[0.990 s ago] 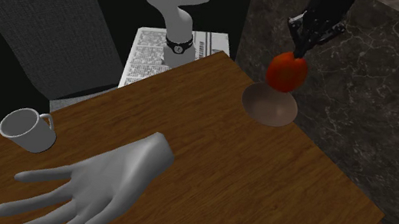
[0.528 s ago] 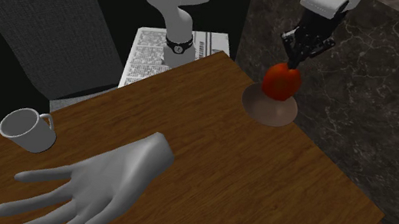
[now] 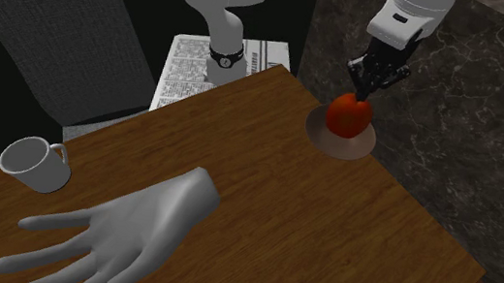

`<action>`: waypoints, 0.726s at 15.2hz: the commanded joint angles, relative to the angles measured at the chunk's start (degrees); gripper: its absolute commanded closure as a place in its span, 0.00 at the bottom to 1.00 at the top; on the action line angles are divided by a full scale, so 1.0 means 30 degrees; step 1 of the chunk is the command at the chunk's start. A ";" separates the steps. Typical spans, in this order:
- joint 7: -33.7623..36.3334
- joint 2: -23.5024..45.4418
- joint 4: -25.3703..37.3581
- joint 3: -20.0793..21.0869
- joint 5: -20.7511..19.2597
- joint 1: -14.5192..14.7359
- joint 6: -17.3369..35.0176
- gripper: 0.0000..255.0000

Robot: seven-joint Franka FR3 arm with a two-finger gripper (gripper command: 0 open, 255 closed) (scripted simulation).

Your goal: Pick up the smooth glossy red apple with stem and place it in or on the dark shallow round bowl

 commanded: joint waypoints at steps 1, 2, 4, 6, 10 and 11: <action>0.0048 0.0077 -0.0194 0.0038 -0.0022 0.0014 0.0279 1.00; 0.0049 0.0079 -0.0192 0.0038 -0.0023 0.0014 0.0279 1.00; 0.0049 0.0079 -0.0192 0.0039 -0.0023 0.0014 0.0279 1.00; 0.0049 0.0079 -0.0192 0.0039 -0.0023 0.0014 0.0279 1.00; 0.0049 0.0080 -0.0192 0.0039 -0.0024 0.0014 0.0280 0.00; 0.0049 0.0080 -0.0192 0.0039 -0.0024 0.0014 0.0280 0.00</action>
